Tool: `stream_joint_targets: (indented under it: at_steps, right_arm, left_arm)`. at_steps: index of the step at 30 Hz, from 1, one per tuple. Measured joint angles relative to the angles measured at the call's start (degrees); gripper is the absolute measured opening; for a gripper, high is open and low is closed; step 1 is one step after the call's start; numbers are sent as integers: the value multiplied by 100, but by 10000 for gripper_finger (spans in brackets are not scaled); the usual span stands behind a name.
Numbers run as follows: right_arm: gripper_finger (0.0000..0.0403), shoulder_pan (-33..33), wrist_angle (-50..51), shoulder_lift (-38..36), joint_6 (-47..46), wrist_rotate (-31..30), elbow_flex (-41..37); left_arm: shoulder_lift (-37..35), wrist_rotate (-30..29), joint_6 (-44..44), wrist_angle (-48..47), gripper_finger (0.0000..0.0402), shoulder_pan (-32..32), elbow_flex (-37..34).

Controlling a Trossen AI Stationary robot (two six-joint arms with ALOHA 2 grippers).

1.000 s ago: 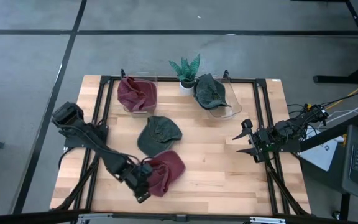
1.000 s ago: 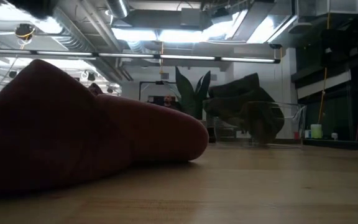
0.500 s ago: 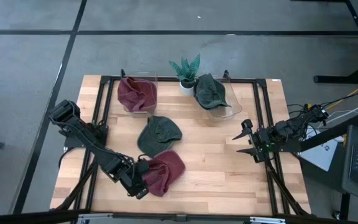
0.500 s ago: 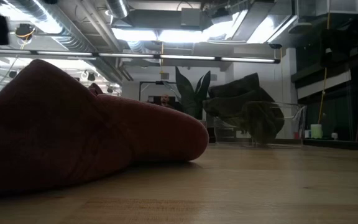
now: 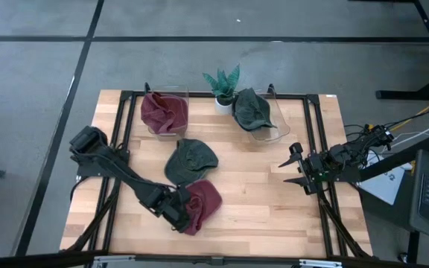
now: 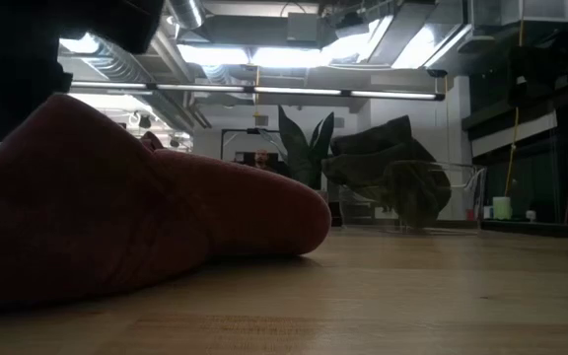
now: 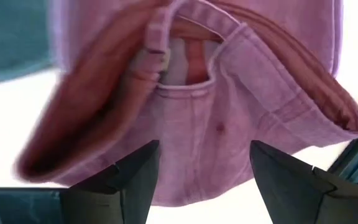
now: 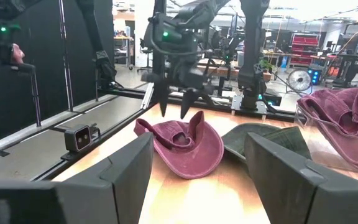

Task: Pick & Place hat
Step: Put the red cap into the left bin

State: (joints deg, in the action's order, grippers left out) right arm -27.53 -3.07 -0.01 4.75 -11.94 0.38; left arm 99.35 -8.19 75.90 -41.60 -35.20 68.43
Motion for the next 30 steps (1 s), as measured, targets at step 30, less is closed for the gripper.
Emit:
stream_joint_targets:
  at_steps: [30]
  right_arm:
    - [252,-2,-2,0,0,0,0]
  left_arm:
    - [1458,927,50,-480,207,13,520]
